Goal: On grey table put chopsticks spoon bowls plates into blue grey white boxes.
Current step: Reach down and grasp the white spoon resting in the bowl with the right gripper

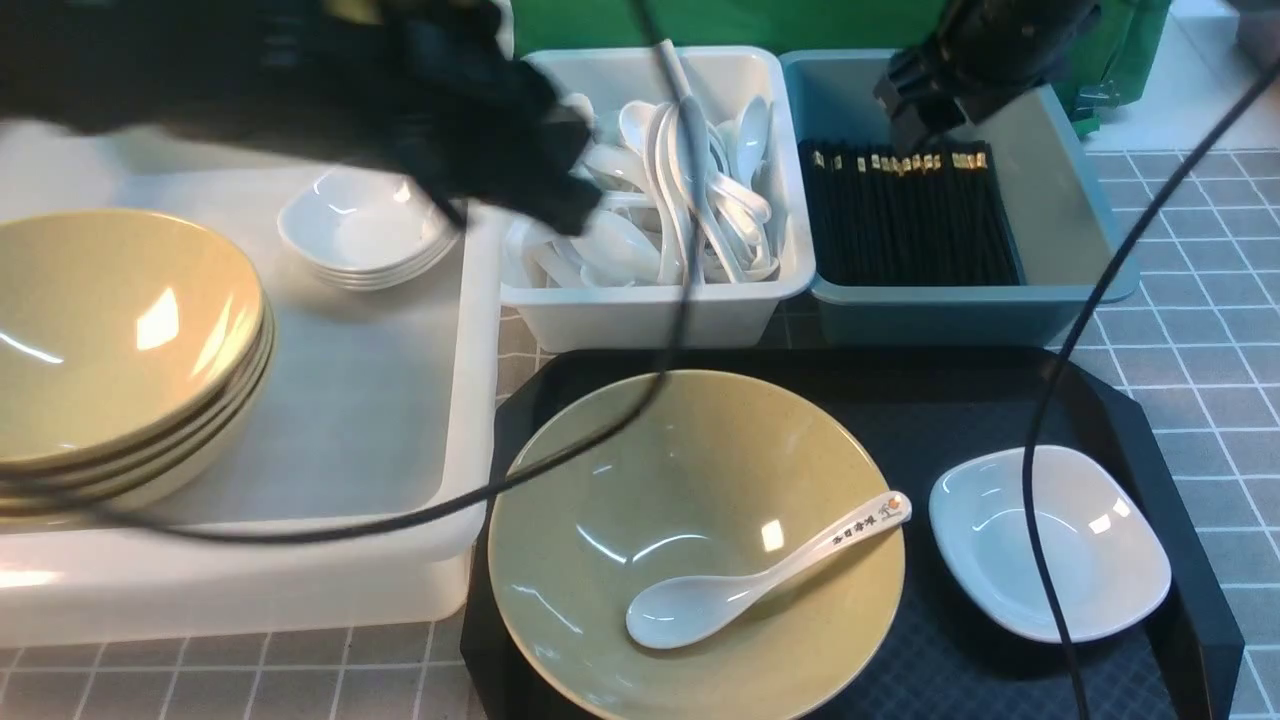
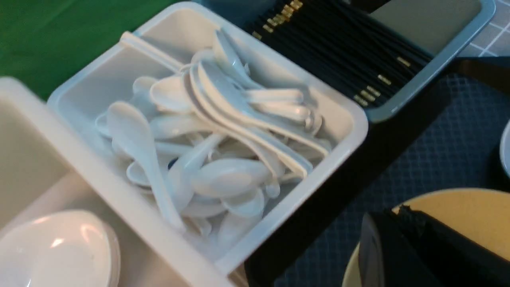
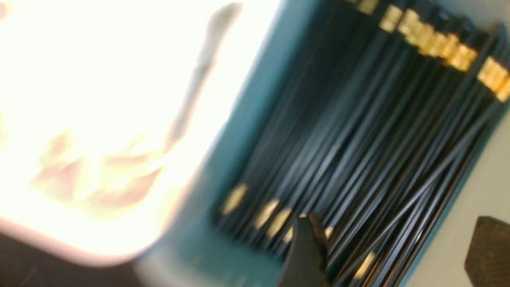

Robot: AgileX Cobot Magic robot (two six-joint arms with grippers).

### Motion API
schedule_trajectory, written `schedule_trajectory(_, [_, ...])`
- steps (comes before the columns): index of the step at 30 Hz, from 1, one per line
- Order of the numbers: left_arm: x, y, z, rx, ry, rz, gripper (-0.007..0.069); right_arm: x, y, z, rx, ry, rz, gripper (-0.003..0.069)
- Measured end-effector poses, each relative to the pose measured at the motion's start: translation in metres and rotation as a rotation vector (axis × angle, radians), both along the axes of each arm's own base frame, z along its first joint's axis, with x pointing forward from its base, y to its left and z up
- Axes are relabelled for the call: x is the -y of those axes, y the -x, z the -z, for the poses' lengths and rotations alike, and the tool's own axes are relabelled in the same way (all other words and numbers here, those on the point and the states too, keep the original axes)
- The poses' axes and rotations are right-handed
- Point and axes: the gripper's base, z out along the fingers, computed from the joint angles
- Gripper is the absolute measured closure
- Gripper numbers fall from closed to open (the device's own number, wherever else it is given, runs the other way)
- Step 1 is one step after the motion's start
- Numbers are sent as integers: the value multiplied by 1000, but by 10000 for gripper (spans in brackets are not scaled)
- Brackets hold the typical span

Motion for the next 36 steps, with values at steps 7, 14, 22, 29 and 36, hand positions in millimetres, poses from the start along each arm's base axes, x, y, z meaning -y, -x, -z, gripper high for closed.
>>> schedule_trajectory(7, [-40,70,31,-68,25,-43,633,-34,94,-20,-44,114,-337,132])
schedule_trajectory(14, [-52,107,56,-97,126,-52,633,-71,148,25,-185,233,-642,132])
schedule_trajectory(22, [-53,121,66,-165,197,-47,633,-111,161,81,-226,341,-973,132])
schedule_trajectory(29, [-53,124,69,-200,167,-22,633,-121,147,128,-304,382,-1029,132])
schedule_trajectory(36, [-53,124,69,-196,154,-11,633,-132,150,144,-327,399,-1083,176])
